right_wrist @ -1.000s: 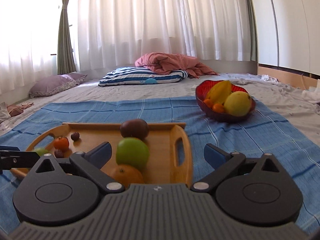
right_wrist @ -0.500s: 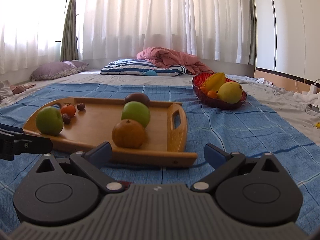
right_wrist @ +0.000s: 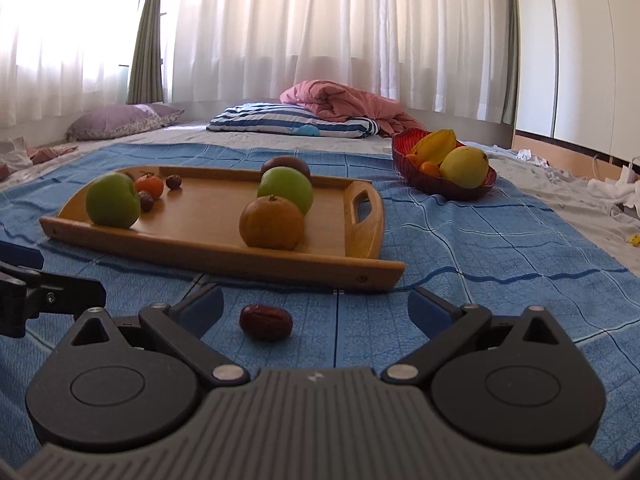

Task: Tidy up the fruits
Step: 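Withdraw both tools from the tray toward the remaining red dates, then close the left gripper on a red date while the right gripper closes on another red date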

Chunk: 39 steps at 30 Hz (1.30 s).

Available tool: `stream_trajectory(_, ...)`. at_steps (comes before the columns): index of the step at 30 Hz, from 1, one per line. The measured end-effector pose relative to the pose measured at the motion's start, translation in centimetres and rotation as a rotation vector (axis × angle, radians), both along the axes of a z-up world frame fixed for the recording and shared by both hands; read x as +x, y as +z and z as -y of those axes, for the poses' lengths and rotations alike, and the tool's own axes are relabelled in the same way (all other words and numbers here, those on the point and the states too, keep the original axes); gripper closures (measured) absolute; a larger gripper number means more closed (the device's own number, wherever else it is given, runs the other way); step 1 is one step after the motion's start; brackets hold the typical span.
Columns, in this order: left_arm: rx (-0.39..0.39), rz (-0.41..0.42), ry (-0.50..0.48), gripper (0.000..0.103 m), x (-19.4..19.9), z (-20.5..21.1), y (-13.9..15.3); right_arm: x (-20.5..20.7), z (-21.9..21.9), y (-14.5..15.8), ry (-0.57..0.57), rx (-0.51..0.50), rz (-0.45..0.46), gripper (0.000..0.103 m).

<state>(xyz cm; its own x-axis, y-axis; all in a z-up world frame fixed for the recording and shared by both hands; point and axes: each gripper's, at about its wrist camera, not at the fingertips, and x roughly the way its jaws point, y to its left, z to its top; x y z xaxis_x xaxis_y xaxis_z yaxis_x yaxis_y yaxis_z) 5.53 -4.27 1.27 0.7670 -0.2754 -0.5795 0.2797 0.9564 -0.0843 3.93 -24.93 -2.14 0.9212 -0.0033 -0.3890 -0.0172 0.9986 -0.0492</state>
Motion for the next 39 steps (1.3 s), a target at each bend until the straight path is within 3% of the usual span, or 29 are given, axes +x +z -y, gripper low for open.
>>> stream_trajectory(10, 0.009, -0.011, -0.021, 0.007, -0.2, 1.1, -1.3, 0.1, -0.7, -0.9, 0.033, -0.032, -0.023, 0.000)
stream_trajectory(14, 0.013, -0.013, -0.018, 0.012, -0.1, 1.3, -1.5, 0.6, -0.6, -1.2, 0.040, -0.024, -0.048, 0.000)
stream_trajectory(18, 0.038, -0.006, -0.037, 0.027, -0.3, 1.7, -1.7, 0.7, -0.3, -1.4, 0.049, -0.004, -0.054, 0.000)
stream_trajectory(23, 0.068, 0.009, -0.043, 0.035, -0.5, 2.1, -1.8, 0.8, -0.3, -1.5, 0.057, 0.004, -0.058, 0.001)
stream_trajectory(33, 0.057, 0.001, -0.053, 0.078, -0.5, 2.4, -1.8, 0.9, -0.3, -1.7, 0.074, 0.012, -0.070, 0.016)
stream_trajectory(39, 0.067, 0.003, -0.050, 0.084, -0.6, 2.6, -1.7, 0.9, -0.5, -1.5, 0.078, 0.004, -0.084, 0.029)
